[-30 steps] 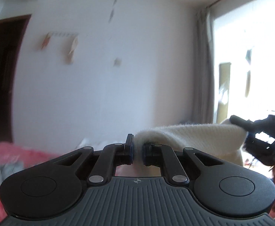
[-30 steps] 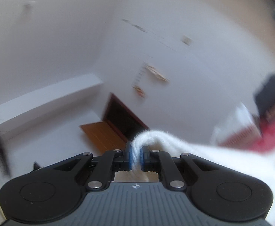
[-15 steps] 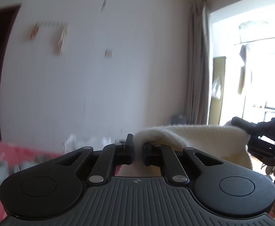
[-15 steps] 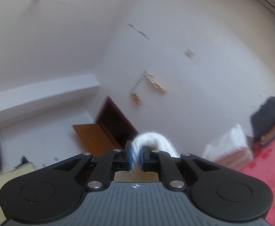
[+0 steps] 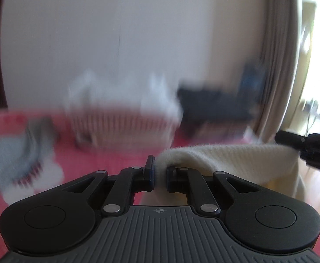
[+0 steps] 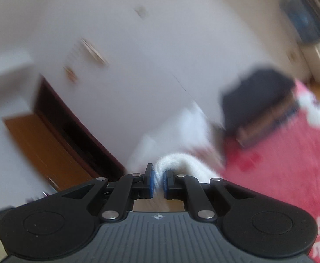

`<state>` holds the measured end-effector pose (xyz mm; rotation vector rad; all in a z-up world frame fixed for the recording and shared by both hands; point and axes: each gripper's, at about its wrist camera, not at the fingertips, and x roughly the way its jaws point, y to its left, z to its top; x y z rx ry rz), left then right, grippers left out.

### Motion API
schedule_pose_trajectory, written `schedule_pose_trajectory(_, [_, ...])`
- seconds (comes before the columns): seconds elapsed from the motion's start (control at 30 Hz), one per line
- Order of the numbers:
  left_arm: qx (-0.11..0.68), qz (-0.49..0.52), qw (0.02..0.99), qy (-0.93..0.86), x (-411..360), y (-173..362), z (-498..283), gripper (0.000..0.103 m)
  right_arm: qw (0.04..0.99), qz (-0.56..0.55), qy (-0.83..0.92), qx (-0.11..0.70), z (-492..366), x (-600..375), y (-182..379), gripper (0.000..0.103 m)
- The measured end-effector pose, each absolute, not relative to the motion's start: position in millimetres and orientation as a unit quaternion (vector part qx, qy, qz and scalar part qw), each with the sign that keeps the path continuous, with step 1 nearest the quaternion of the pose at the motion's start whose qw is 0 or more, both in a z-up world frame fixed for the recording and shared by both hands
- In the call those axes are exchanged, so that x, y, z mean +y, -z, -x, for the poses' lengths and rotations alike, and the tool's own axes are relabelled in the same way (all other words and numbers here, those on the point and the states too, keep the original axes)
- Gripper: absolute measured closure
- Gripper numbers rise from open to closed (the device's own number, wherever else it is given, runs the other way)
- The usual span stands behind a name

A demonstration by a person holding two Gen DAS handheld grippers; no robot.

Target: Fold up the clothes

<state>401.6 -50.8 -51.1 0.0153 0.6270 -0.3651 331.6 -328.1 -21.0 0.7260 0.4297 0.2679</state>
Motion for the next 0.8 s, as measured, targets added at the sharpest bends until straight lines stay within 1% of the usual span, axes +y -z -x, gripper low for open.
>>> schedule_pose_trajectory(0.03, [0.325, 0.003, 0.929, 0.177, -45.0, 54.9, -405.1, 0.089, 0.900, -0.350, -0.119, 0.232, -355.1, -329.1, 41.2, 0.093])
schedule_pose_trajectory(0.07, [0.343, 0.013, 0.923, 0.175, -39.3, 58.7, -408.5, 0.082, 0.889, -0.352, -0.109, 0.271, -377.1, -330.3, 66.7, 0.092])
schedule_pose_trajectory(0.13, [0.379, 0.033, 0.909, 0.172, -27.9, 66.3, -415.4, 0.076, 0.853, -0.363, -0.077, 0.368, -408.6, -330.8, 118.7, 0.090])
schedule_pose_trajectory(0.17, [0.397, 0.043, 0.901, 0.170, -22.2, 70.1, -418.8, 0.070, 0.830, -0.367, -0.060, 0.416, -424.1, -331.0, 144.7, 0.090])
schedule_pose_trajectory(0.2, [0.415, 0.053, 0.893, 0.168, -16.4, 74.0, -422.2, 0.062, 0.819, -0.386, -0.056, 0.420, -419.9, -335.1, 146.8, 0.091])
schedule_pose_trajectory(0.23, [0.432, 0.063, 0.884, 0.166, -10.7, 77.8, -425.6, 0.057, 0.809, -0.407, -0.052, 0.421, -414.0, -339.7, 146.6, 0.090])
schedule_pose_trajectory(0.27, [0.449, 0.073, 0.875, 0.164, -5.0, 81.6, -429.1, 0.047, 0.798, -0.428, -0.049, 0.421, -408.0, -344.2, 146.5, 0.084])
schedule_pose_trajectory(0.3, [0.466, 0.083, 0.866, 0.162, 0.7, 85.4, -432.5, 0.045, 0.787, -0.448, -0.046, 0.421, -402.1, -348.7, 146.4, 0.081])
schedule_pose_trajectory(0.33, [0.483, 0.093, 0.856, 0.159, 6.5, 89.2, -435.9, 0.045, 0.779, -0.467, -0.033, 0.417, -386.1, -356.3, 135.5, 0.076])
schedule_pose_trajectory(0.4, [0.513, 0.108, 0.837, 0.158, 16.7, 91.0, -440.8, 0.045, 0.764, -0.499, -0.003, 0.409, -344.8, -370.0, 107.1, 0.072])
schedule_pose_trajectory(0.43, [0.522, 0.108, 0.830, 0.164, 19.5, 81.1, -439.7, 0.045, 0.758, -0.504, 0.016, 0.413, -316.7, -375.2, 87.3, 0.068])
schedule_pose_trajectory(0.57, [0.533, 0.101, 0.825, 0.159, 27.4, 39.6, -442.1, 0.045, 0.761, -0.469, 0.095, 0.438, -232.9, -398.3, 4.9, 0.066])
schedule_pose_trajectory(0.63, [0.540, 0.095, 0.825, 0.134, 31.3, 18.3, -436.3, 0.045, 0.768, -0.454, 0.101, 0.441, -215.0, -410.6, -20.1, 0.066])
schedule_pose_trajectory(0.8, [0.536, 0.080, 0.839, 0.042, 26.3, -33.1, -399.9, 0.045, 0.805, -0.368, 0.060, 0.462, -229.8, -428.4, -30.8, 0.066])
